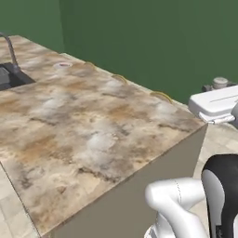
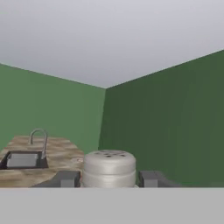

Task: Retrieve the shaker from the cabinet and place it next the steak on a plate on the dining table.

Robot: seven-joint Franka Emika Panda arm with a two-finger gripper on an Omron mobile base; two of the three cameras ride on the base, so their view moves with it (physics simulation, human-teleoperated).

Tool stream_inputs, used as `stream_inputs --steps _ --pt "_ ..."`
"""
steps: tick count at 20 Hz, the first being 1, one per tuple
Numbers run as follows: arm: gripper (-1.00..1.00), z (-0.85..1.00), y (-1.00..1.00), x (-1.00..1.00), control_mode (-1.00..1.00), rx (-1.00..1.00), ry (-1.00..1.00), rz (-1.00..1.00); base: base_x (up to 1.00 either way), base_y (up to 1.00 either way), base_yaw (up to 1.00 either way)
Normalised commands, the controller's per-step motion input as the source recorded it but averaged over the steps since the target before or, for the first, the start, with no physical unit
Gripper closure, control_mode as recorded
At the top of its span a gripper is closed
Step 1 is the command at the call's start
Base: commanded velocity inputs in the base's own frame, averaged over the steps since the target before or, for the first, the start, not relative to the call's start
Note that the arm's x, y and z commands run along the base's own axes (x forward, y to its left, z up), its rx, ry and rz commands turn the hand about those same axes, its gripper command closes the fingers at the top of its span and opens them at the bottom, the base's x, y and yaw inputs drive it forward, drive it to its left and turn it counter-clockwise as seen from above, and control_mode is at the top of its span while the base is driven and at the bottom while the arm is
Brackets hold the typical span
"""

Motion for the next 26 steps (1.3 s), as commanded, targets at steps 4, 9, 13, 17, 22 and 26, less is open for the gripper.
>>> stream_inputs --steps 4,9,13,17,22,26 --pt "1.00 0.00 0.00 0.00 1.00 0.00 0.00 0.00 0.27 -1.00 0.41" --pt "1.00 0.00 0.00 0.00 1.00 0.00 0.00 0.00 0.43 -1.00 0.33" --pt "1.00 0.00 0.00 0.00 1.00 0.00 0.00 0.00 0.53 -1.00 0.29" --pt "1.00 0.00 0.00 0.00 1.00 0.00 0.00 0.00 0.49 -1.00 0.31" --pt "1.00 0.00 0.00 0.00 1.00 0.00 0.00 0.00 0.39 -1.00 0.35" --pt "1.00 0.00 0.00 0.00 1.00 0.00 0.00 0.00 0.04 -0.84 0.60"
